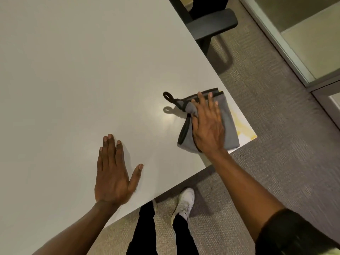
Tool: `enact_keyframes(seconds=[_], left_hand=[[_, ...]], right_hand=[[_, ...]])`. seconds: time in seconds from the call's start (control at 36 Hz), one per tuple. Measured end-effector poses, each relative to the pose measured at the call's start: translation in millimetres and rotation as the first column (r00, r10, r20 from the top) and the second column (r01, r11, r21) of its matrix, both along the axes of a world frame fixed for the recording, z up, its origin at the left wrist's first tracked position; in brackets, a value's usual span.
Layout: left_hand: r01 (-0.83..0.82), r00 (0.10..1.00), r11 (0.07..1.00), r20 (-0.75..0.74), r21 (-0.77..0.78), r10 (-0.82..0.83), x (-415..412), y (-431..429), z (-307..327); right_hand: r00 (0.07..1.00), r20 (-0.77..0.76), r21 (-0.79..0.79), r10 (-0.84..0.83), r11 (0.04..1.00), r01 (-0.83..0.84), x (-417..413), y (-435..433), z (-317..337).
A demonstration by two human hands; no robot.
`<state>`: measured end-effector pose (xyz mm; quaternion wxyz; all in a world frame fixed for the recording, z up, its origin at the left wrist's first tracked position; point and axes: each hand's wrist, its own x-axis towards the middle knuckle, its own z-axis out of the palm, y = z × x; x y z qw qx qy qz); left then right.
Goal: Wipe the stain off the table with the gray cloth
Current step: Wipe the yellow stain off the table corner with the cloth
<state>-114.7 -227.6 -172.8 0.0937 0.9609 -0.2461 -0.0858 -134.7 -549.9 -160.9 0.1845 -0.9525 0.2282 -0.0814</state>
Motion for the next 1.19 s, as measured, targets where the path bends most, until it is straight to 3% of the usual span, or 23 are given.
enact_keyframes(seconds=[0.17,0.28,0.47,0.58,0.72,0.86,1.08,1.19], left_hand=[[0.006,1.0,1.0,0.007,0.005,-0.006,-0.9,0.3,0.7],[-0.002,1.0,1.0,0.01,0.011,0.002,-0.1,-0.5,0.1],[-0.001,1.0,1.0,0.027,0.02,0.001,-0.6,-0.2,-0.3],[-0.01,1.0,1.0,0.028,0.023,0.009,-1.1,-0.5,-0.1],[-0.009,1.0,0.999,0.015,0.037,0.008,-0.7,-0.6,1.6],[-0.005,1.0,0.999,0.024,0.037,0.004,-0.3,-1.9,1.5],[-0.012,1.0,1.0,0.024,0.029,0.011,-1.0,-0.5,0.5],[-0.011,1.0,1.0,0.02,0.022,0.011,-1.7,-0.3,0.4]], right_hand=[[0.997,-0.016,0.095,0.081,0.992,-0.079,-54.1,62.7,-2.7],[0.987,-0.004,0.064,0.162,0.985,-0.162,-67.3,56.5,-4.8],[0.998,0.045,0.038,-0.054,0.998,0.052,3.2,-22.5,-2.1],[0.995,0.051,0.01,-0.089,0.996,0.088,10.6,-18.9,-4.9],[0.998,0.059,0.106,0.023,0.994,-0.029,-38.5,36.1,-5.1],[0.981,0.071,0.071,0.18,0.98,-0.185,-71.6,34.2,-2.8],[0.991,0.055,-0.015,-0.126,0.992,0.127,9.8,-45.9,-6.6],[0.995,0.056,-0.049,-0.083,0.995,0.086,8.9,-27.9,-7.6]])
